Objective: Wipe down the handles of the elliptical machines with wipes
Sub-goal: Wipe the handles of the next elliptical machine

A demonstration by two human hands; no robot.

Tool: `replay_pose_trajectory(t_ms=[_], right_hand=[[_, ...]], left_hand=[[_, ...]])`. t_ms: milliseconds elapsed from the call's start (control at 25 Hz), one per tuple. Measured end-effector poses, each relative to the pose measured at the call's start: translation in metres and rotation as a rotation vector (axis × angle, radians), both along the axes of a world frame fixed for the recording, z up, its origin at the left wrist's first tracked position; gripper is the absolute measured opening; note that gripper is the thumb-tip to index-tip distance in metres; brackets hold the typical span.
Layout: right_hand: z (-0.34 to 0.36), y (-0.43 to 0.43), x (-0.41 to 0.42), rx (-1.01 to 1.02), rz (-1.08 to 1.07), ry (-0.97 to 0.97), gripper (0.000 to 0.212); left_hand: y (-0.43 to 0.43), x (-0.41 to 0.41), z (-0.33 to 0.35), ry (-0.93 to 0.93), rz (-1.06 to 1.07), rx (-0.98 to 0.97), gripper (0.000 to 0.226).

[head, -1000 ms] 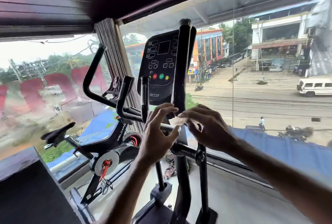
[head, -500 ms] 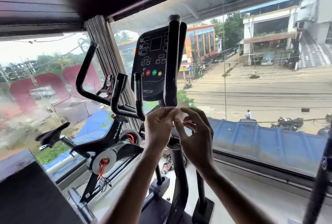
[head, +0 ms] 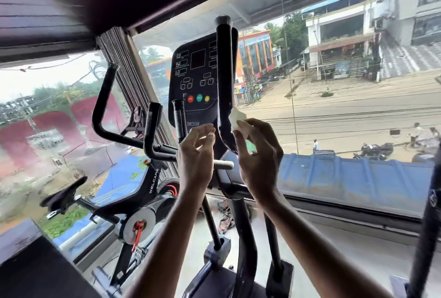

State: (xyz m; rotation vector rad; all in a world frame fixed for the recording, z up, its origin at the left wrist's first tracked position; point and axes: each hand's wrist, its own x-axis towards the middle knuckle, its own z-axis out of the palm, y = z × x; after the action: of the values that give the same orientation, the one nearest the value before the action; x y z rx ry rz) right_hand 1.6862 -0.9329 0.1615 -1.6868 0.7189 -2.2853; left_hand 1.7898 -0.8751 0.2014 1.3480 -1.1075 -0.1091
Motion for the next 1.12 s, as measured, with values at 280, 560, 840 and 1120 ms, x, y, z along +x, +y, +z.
replay_pose_trajectory(t_ms=[280,560,840,1120], right_hand=[[-0.030,-0.007,0.035,-0.074,-0.294,0.196,0.018],[0.006,-0.016,0.046,0.020,-0.450,0.324,0.045],[-0.018,0.003,0.043,-0.020,-0.549,0.304,0.025],[0.025,-0.005,0.047,0.019,-0.537,0.330,0.024]], left_hand=[[-0.026,0.035,0.011,0.302,-0.443,0.270,0.034],[-0.038,0.053,0.020,0.168,-0.651,0.314,0.046],[-0.042,0.058,0.020,0.150,-0.689,0.331,0.050],[-0.039,0.061,0.022,0.154,-0.708,0.349,0.051]])
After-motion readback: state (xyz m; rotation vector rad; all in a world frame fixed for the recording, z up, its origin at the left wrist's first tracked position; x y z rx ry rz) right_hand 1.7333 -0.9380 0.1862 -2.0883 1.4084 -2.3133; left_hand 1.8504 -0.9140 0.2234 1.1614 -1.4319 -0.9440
